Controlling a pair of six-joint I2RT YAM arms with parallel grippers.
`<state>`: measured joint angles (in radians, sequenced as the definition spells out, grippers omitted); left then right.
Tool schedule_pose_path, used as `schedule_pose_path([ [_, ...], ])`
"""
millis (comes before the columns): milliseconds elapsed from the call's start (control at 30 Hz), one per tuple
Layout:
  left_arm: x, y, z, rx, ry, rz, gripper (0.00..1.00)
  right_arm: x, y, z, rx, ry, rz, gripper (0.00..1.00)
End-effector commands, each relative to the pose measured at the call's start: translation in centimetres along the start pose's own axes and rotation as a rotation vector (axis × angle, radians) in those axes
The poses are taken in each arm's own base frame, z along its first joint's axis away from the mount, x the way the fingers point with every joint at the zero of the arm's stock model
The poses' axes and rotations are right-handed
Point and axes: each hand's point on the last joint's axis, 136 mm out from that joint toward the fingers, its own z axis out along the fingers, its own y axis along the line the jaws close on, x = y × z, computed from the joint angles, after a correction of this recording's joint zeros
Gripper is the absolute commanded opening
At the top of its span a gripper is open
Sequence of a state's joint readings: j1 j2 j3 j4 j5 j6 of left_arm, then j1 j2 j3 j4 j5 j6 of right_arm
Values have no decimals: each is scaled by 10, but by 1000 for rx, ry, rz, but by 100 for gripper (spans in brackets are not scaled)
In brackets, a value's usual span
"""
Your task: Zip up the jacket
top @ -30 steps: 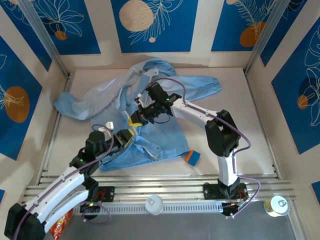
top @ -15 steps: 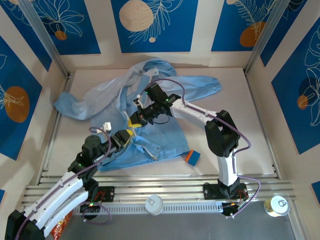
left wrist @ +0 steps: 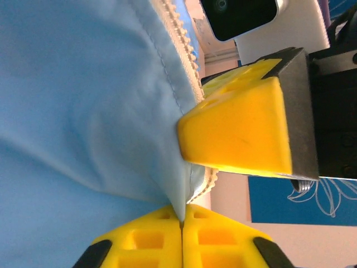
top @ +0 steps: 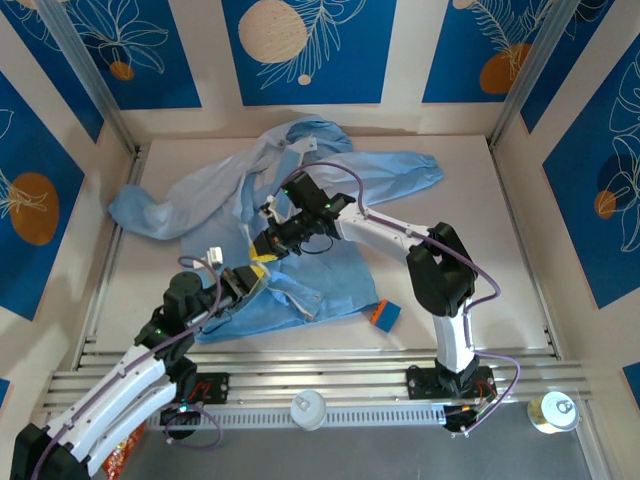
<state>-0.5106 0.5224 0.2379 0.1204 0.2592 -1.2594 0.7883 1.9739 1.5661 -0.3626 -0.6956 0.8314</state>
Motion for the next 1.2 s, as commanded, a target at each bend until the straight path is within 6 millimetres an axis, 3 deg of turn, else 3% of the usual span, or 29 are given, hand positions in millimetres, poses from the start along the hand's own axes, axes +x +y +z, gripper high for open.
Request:
schedule_pose_path([
  [0,-3,-5,-8,4,-19,11,1,6,-13,5,22,18,51,0],
  [100,-2,-6,-16,-18,-17,34,0,6,-12,3,16,20,46,2],
  [200,-1,-3,-26,-81,-11,73,0,3,-9,-11,25,-16,7,25],
  [300,1,4,-34,-165,11,110,0,0,-14,-37,51,-94,-42,42],
  [467,-2,12,-34,-278,41,141,0,7,-62,-75,176,-209,-46,45],
  [567,-3,10,-31,-325,69,146,0,21,-97,-81,275,-186,-5,45],
  [767,-7,1,-33,-377,92,152,0,56,-117,-61,347,-52,-180,49],
  [867,-6,-1,-29,-365,97,129,0,60,-132,-46,367,-11,-211,51],
  [1167,11,28,-22,-390,152,64,0,67,-155,-6,378,89,-292,54],
])
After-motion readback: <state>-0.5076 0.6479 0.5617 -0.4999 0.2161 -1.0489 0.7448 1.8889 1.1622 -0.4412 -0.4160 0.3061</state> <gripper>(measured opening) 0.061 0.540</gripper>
